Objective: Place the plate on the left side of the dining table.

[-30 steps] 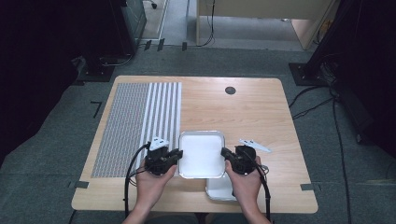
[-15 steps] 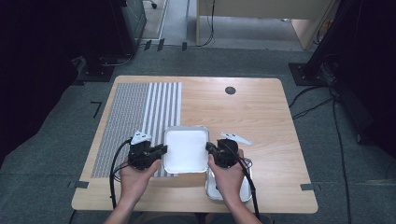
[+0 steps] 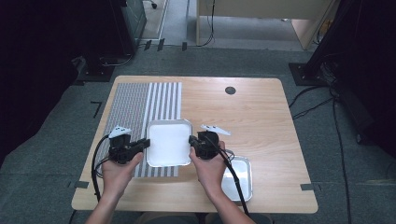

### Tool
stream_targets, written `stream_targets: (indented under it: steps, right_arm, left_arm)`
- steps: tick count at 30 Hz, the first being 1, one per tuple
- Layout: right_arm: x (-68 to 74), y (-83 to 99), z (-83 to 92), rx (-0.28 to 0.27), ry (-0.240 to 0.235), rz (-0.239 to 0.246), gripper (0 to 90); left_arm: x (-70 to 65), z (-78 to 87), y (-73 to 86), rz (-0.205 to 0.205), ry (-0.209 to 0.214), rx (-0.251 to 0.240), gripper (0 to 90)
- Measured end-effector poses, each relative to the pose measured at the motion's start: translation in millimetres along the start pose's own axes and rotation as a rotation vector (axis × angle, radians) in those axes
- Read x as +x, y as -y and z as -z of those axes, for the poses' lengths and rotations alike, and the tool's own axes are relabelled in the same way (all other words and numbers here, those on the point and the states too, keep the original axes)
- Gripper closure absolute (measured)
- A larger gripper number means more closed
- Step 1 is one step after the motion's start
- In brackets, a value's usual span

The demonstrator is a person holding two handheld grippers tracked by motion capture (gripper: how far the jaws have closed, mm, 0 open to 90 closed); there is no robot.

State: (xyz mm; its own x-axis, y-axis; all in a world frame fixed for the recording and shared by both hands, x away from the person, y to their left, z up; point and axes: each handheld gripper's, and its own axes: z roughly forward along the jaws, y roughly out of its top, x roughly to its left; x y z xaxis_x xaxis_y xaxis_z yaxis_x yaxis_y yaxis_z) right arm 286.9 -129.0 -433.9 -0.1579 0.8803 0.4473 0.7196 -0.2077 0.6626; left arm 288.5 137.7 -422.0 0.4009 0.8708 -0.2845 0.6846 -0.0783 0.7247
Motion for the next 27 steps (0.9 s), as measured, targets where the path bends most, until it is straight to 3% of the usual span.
stream_targets:
  steps: [6, 17, 25, 27]
  right_arm:
    - [13.3, -1.3, -12.9, 0.006, -0.006, -0.002, 89.7]
    - [45.6, -8.6, -46.2, 0.017, -0.031, -0.003, 89.7]
    - [67.5, -11.3, -81.6, 0.035, -0.034, -0.029, 89.7]
    - [68.6, -11.6, -84.6, 0.035, -0.033, -0.029, 89.7]
  left_arm:
    - [15.5, 4.6, -3.8, 0.014, -0.019, 0.000, 82.4]
    - [55.4, 12.0, -15.4, 0.046, -0.068, -0.012, 83.6]
    - [87.7, 7.4, -22.8, 0.077, -0.104, 0.012, 83.2]
    - [94.7, 5.6, -25.3, 0.076, -0.095, 0.027, 81.8]
